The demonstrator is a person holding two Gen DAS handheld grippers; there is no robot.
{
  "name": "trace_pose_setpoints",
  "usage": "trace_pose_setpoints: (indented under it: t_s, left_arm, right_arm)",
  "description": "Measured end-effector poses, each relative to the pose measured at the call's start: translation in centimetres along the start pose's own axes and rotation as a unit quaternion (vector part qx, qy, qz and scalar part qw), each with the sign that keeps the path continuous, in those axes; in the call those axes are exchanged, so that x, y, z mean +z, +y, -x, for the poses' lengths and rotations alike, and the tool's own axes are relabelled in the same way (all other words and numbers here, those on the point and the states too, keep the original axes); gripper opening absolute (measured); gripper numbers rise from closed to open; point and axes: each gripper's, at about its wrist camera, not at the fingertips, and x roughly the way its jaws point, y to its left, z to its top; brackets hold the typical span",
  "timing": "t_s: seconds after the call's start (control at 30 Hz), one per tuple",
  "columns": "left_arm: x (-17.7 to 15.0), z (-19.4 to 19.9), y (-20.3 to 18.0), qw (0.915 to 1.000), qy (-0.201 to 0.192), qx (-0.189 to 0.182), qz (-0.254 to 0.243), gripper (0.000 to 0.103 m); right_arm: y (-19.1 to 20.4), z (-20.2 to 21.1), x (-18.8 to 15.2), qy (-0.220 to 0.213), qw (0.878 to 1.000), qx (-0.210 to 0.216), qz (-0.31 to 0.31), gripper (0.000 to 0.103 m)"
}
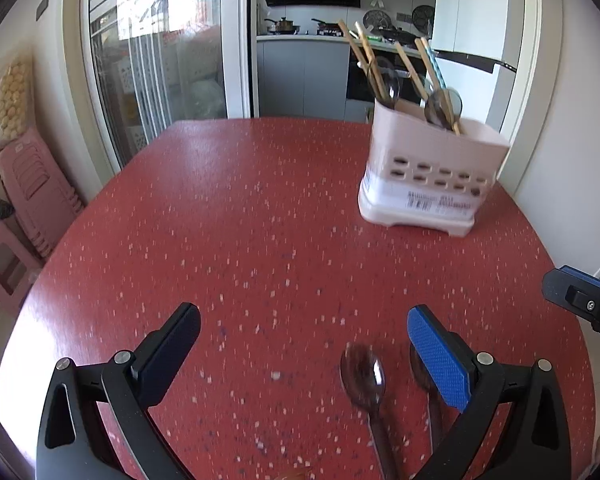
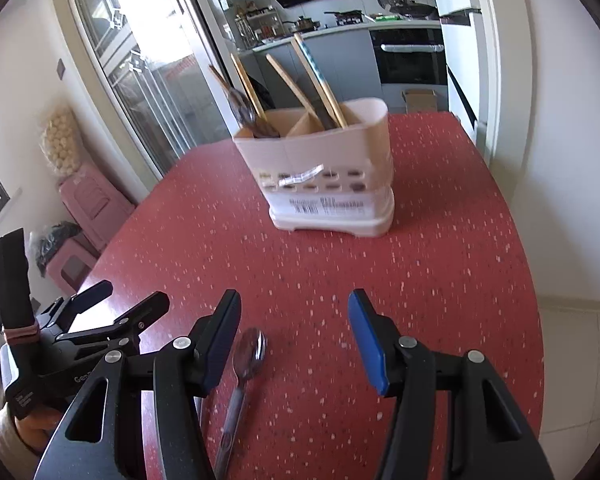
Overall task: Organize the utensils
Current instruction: 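Move both tools back over the two dark spoons on the table, then close the right gripper on one dark spoon while the left grasps the other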
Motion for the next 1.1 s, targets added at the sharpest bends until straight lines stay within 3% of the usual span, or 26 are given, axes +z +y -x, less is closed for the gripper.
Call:
trace_pose_setpoints:
  t_s: [0.43,0.63,0.77,1.03,1.1]
  left_arm:
    - [-5.7,-1.4,0.9,0.9974,0.072,-0.006,0.009,0.103]
    - [-6.4,-1.6,0.7,0.9953,0.095,-0.018,0.003,0.103]
    - [-6.3,-1.6,1.2,0.9952,0.098,-0.004,0.004,0.103]
    - [-5.8,-1.2,3.5,0.9946,0.1,0.008,0.026,0.103]
    - [-5.9,-1.2,3.9,0.9943,0.102,0.005,0.029,0.103]
  right_arm:
    - [0.1,-2.4,-5.6,0.081,0.996,-0.014,-0.03,0.06]
    - [1.4,-3.4,-6.2,0.107,0.994,-0.021,-0.023,0.06]
    - [2.5,-4.3,-5.9,0.126,0.992,-0.02,-0.022,0.06]
    - [5.4,-7.4,-5.9,0.171,0.984,-0.057,0.007,0.059]
    - [6.1,-7.9,-6.0,0.173,0.982,-0.072,0.022,0.055]
